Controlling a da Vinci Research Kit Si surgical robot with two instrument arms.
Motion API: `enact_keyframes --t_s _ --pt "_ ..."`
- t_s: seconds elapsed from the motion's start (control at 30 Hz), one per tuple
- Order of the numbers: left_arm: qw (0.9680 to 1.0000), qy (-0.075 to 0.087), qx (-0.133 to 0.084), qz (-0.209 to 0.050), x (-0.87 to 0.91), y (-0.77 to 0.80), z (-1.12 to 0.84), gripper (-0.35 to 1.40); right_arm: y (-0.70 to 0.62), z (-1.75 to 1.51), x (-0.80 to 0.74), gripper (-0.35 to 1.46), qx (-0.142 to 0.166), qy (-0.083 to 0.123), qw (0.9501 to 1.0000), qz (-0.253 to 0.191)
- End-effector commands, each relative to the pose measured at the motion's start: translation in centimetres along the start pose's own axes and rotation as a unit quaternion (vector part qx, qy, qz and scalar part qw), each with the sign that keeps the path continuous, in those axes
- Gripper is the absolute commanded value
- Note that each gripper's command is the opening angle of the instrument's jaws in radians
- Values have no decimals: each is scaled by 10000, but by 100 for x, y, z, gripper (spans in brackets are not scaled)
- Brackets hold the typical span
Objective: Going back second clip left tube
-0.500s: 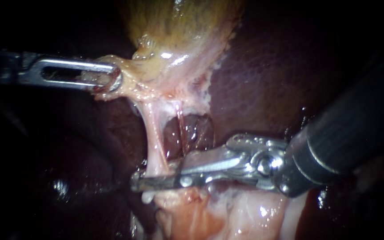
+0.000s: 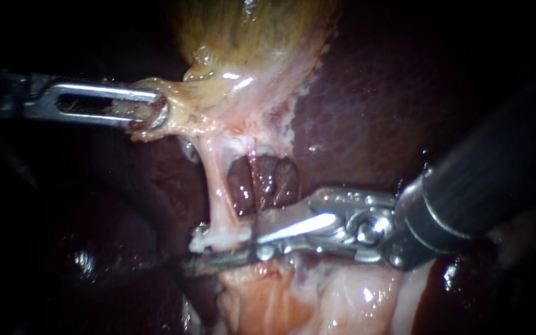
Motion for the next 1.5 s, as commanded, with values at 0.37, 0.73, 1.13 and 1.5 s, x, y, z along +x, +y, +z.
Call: enact_keyframes --t_s 0.37,0.73,1.13,1.5 --pt "10000 4 12 -20 -4 1 -3 -35 33 -24 -12 50 -537 147 9954 -781" --pt "10000 -3 6 -17 -5 1 -8 -35 19 -95 -12 50 -479 349 9877 -1444" --pt "10000 1 10 -38 -7 -2 -6 -35 5 -204 -12 50 -677 313 9747 -2106" --pt "10000 13 18 -28 -7 -8 9 -35 3 -219 -20 50 -626 297 9723 -2232"
